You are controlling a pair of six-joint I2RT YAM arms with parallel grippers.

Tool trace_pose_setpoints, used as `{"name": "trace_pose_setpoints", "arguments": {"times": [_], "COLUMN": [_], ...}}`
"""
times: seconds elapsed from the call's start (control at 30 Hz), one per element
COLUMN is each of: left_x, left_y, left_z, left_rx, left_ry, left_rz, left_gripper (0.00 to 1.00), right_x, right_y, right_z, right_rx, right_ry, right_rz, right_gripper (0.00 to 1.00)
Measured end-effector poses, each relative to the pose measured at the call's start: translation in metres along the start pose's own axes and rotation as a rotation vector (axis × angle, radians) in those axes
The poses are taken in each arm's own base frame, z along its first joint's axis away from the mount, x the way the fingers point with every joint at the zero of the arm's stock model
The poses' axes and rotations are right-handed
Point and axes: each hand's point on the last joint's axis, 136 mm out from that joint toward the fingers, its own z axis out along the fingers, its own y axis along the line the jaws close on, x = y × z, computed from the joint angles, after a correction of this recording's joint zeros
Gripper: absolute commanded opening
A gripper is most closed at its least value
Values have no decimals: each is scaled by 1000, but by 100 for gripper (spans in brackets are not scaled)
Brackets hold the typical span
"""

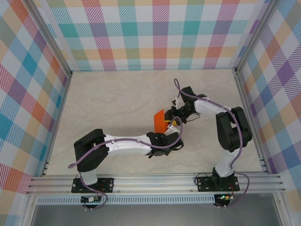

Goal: Fold a paper plane with a square sheet of paper (fold left side to right side)
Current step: Fold the triangle a second time at the center of the table.

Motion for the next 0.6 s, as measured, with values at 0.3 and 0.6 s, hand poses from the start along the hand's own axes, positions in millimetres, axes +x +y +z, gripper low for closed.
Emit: {"name": "trace_pose_setpoints", "arguments": {"times": [0.3, 0.6], "left_x": [4, 8], "left_y": [-10, -17], "left_z": [0, 4], "left_rx": [55, 145], "left_ry": [22, 52], "left_rz": [10, -28], "left_gripper": [3, 1], "right_x": [-3, -3], "right_y": [-11, -2], "right_z": [6, -49], "right_rx": [39, -1], "right_ry": [-1, -198], "right_rz": [17, -44], "right_gripper": [40, 62]}}
